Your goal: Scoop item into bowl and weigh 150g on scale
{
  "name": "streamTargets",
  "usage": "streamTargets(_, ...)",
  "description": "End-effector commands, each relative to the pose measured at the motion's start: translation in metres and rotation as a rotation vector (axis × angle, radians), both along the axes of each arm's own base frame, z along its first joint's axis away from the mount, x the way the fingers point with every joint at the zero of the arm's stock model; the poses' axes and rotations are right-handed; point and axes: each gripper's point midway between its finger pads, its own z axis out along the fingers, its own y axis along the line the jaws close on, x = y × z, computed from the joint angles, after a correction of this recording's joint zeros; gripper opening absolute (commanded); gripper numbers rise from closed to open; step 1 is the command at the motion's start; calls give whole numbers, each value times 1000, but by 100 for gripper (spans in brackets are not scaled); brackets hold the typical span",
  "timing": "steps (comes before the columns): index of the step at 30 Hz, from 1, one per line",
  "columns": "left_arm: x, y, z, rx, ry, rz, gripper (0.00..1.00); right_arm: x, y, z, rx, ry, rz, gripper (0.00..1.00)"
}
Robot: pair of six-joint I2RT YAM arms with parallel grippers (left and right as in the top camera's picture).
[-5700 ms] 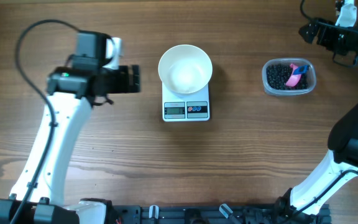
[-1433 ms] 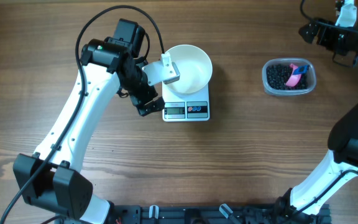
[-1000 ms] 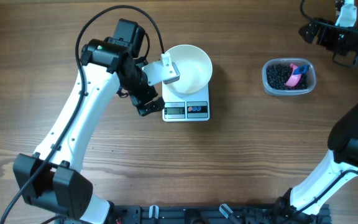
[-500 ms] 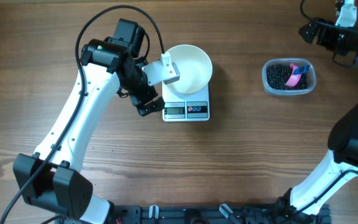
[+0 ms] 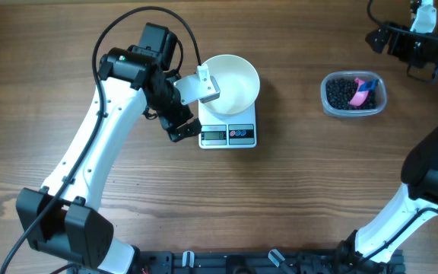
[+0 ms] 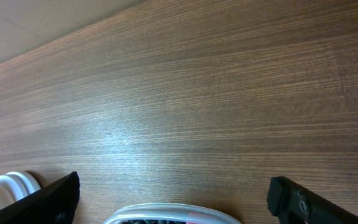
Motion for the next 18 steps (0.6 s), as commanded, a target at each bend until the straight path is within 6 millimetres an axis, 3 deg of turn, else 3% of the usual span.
streamTargets(1, 1, 1, -6, 5, 12, -10, 100, 4, 0, 0, -7, -4, 1, 100)
streamTargets(16, 1, 1, -6, 5, 12, -10, 100, 8, -1, 2, -13, -22, 1, 100)
streamTargets(18, 1, 1, -6, 5, 12, -10, 100, 5, 0, 0, 50, 20, -70, 100)
